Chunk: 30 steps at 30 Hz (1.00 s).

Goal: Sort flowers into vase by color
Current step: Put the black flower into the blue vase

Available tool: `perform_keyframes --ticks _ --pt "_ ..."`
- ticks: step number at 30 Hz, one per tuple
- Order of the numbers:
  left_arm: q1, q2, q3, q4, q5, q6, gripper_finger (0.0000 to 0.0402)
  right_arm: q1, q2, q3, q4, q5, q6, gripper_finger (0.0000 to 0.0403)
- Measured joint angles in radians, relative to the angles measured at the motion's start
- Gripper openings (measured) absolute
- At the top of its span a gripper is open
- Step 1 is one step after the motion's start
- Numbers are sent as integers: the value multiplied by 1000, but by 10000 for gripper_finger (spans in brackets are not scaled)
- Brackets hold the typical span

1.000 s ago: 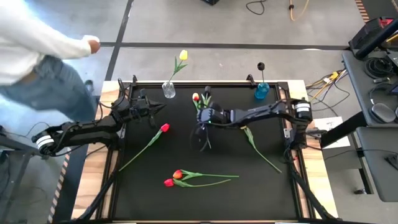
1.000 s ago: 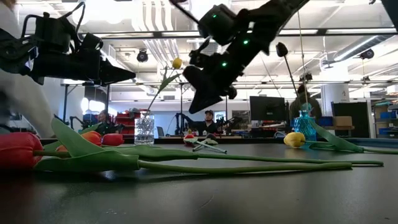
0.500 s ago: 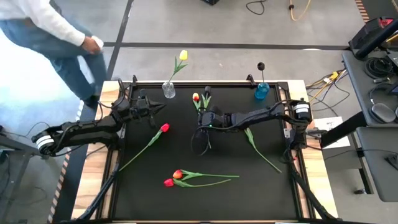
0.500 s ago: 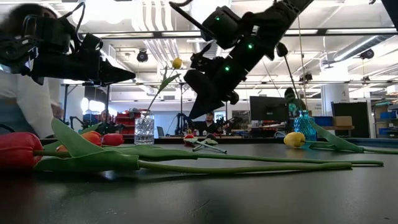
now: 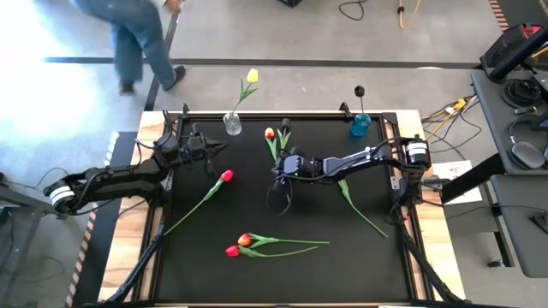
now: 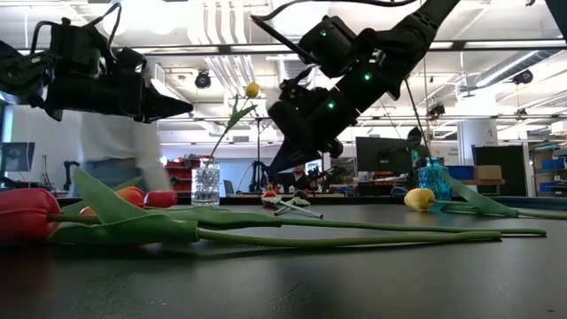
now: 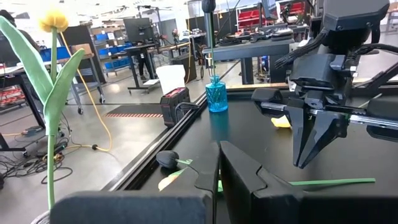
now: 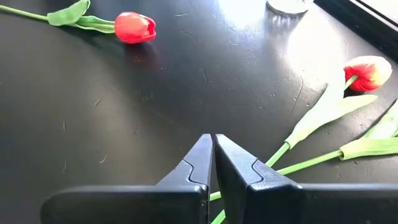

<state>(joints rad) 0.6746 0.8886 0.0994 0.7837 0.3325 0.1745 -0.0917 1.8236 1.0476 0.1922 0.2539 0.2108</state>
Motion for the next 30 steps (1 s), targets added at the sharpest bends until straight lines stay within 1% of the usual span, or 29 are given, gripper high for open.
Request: perform_keyframes --ticks 11,12,15,17,30 --pt "0 0 0 0 0 -7 0 0 1 12 1 10 -4 13" --pt "0 0 0 0 0 -7 0 0 1 12 1 18 -1 13" --pt "0 0 0 0 0 -7 0 0 1 12 1 86 6 13" --pt "0 0 0 -1 0 -7 0 0 1 12 1 108 3 13" --pt "0 1 0 -18 0 21 0 18 -36 14 -49 113 -2 13"
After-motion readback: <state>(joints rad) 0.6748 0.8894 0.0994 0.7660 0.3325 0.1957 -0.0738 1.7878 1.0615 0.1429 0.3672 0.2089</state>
